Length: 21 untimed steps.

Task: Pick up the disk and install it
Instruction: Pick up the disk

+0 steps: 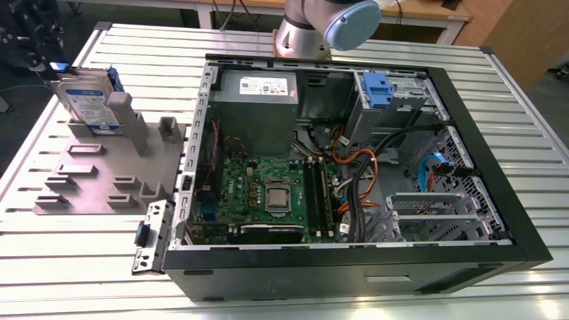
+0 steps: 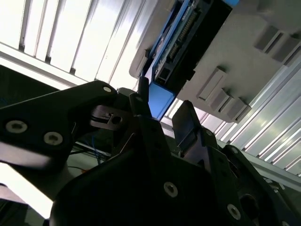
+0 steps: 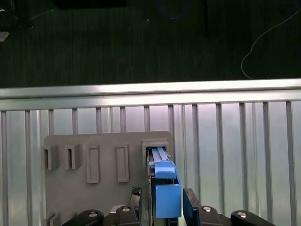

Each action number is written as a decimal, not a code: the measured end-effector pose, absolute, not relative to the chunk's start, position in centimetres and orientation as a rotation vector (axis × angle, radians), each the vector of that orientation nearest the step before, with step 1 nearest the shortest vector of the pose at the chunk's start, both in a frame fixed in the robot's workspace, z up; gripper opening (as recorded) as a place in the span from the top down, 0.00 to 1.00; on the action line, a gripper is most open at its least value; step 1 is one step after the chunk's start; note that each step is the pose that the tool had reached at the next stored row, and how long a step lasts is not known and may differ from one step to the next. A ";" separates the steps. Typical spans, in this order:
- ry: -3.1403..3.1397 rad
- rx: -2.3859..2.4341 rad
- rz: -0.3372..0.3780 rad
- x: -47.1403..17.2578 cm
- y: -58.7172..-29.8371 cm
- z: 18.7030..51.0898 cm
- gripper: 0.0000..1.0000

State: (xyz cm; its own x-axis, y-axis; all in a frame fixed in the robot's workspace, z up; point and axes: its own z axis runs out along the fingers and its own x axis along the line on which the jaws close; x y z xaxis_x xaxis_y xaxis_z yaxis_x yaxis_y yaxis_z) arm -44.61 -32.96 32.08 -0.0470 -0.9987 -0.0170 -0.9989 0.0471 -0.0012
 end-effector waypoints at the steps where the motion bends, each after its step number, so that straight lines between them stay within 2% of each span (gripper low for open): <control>1: 2.261 -2.160 0.020 -44.6 -33.0 32.0 0.53; 21: 2.250 -2.165 0.036 -44.9 -32.9 29.8 0.53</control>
State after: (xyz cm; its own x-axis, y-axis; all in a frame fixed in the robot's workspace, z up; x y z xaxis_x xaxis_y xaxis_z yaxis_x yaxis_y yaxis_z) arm -44.85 -32.95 29.85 -0.0384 -0.9988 -0.0292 -0.9993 0.0383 0.0038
